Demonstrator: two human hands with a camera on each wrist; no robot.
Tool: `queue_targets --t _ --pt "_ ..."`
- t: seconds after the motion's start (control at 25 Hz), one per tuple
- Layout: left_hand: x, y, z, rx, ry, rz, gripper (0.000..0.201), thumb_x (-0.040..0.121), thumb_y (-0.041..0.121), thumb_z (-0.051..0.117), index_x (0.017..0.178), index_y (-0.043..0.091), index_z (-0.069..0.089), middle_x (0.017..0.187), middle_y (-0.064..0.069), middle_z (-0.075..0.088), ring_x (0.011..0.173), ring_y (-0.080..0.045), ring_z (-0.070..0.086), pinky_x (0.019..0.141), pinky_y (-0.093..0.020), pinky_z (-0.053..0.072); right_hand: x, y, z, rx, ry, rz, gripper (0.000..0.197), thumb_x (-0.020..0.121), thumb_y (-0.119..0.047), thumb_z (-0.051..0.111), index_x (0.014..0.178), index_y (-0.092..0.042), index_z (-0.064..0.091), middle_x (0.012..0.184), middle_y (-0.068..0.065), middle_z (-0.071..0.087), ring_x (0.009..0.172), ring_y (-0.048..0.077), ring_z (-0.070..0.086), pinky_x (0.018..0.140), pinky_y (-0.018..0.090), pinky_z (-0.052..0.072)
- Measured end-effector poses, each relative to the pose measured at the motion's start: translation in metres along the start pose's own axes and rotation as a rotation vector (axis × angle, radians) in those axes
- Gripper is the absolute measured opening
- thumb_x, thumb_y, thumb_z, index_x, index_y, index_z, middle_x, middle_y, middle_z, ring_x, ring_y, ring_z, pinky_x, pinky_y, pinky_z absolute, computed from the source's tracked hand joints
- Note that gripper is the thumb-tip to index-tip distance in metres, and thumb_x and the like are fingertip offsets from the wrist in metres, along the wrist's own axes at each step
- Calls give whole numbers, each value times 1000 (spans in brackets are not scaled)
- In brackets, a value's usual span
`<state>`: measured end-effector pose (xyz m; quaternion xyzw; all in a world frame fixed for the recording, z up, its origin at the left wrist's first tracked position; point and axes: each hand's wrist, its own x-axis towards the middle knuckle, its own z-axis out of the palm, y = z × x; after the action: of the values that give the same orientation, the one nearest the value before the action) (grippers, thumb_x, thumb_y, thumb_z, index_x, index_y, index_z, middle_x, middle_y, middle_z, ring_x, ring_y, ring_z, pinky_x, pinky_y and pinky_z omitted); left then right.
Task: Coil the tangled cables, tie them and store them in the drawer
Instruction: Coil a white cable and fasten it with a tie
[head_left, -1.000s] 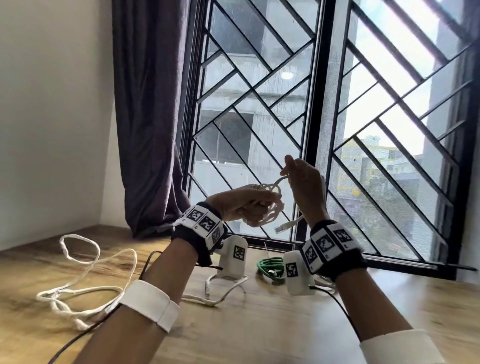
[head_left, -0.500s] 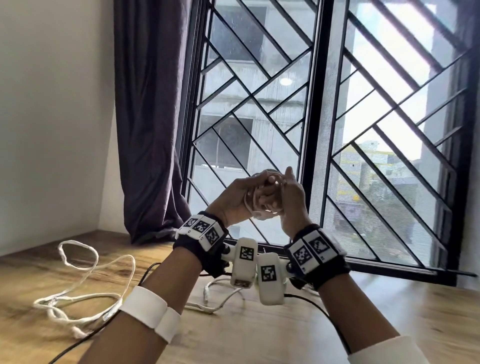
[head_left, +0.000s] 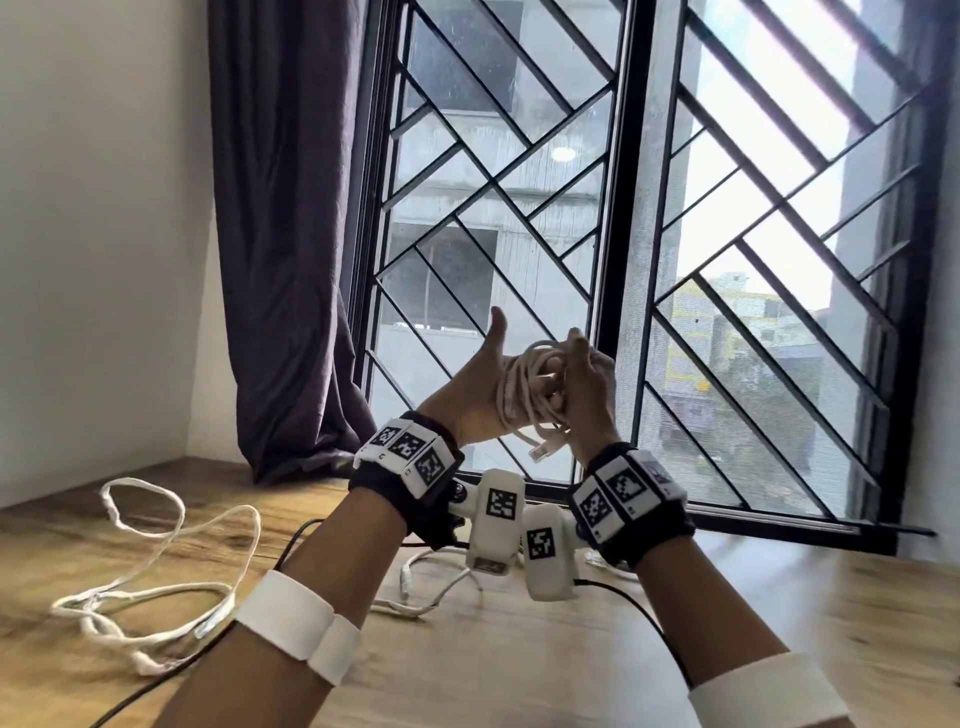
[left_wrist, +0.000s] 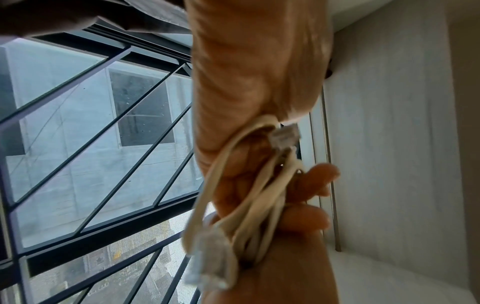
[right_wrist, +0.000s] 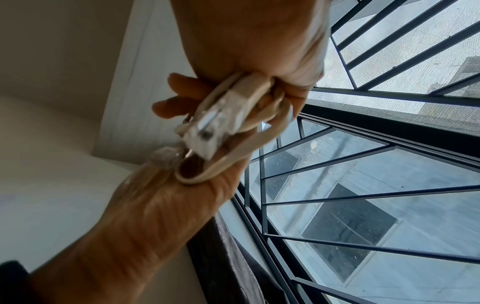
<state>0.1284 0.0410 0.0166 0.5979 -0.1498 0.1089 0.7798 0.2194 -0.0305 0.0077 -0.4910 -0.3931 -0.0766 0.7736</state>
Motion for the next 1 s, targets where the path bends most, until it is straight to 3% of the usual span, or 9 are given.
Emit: queue_targets --t 0.12,0.24,0.36,0.44,0.6,0.68,0.76,0.84,1.0 --pt "2 0 -3 -9 80 -31 84 87 71 19 68 4 66 54 -7 61 52 -18 62 60 -27 57 2 4 4 -57 -34 -14 56 94 -40 39 47 -18 59 46 0 55 43 25 53 42 24 36" --pt "7 -5 3 26 55 58 73 98 52 20 55 11 63 39 3 44 41 -12 50 52 -21 50 10 11 4 -111 26 -57 45 83 -49 37 57 -21 61 59 13 60 63 47 61 48 35 40" --pt "10 -16 14 37 106 186 57 91 54 35 65 10 61 39 5 42 36 -8 44 45 -19 43 15 9 -2 -82 127 -59 35 79 -42 41 56 -21 56 58 10 57 58 38 57 56 44 42" --pt "11 -28 20 87 179 269 51 80 58 44 74 10 59 40 7 42 34 -5 41 41 -17 39 16 9 -5 27 155 -9 34 83 -36 43 55 -19 53 59 12 53 54 27 48 53 38 38" --pt "14 -37 16 95 259 303 55 85 61 41 101 8 49 38 10 36 32 -3 34 39 -16 33 13 13 -5 73 152 63 43 88 -39 39 52 -18 53 54 10 51 49 23 43 47 32 34" --pt "13 -34 16 64 256 293 59 81 64 43 85 7 56 36 8 35 31 -5 34 41 -19 33 12 7 -3 17 104 80 47 89 -42 37 53 -18 56 57 13 55 51 26 47 47 31 34" --pt "8 -28 20 21 169 270 65 85 68 31 63 15 63 34 7 31 30 -6 30 43 -21 28 11 -5 -2 -45 16 83 48 90 -46 37 58 -17 59 64 18 60 56 29 52 49 32 39" --pt "1 -23 26 30 88 243 67 86 67 29 57 17 64 32 7 31 28 -5 31 43 -18 29 6 -20 -7 -63 -79 83 46 97 -38 38 62 -15 57 61 12 59 55 21 54 54 29 43" --pt "1 -28 34 105 126 256 48 84 52 51 55 13 47 33 4 33 26 -7 33 42 -19 31 -3 -47 -28 -86 -258 166 43 100 -28 39 62 -11 52 47 -4 55 42 8 51 48 20 40"
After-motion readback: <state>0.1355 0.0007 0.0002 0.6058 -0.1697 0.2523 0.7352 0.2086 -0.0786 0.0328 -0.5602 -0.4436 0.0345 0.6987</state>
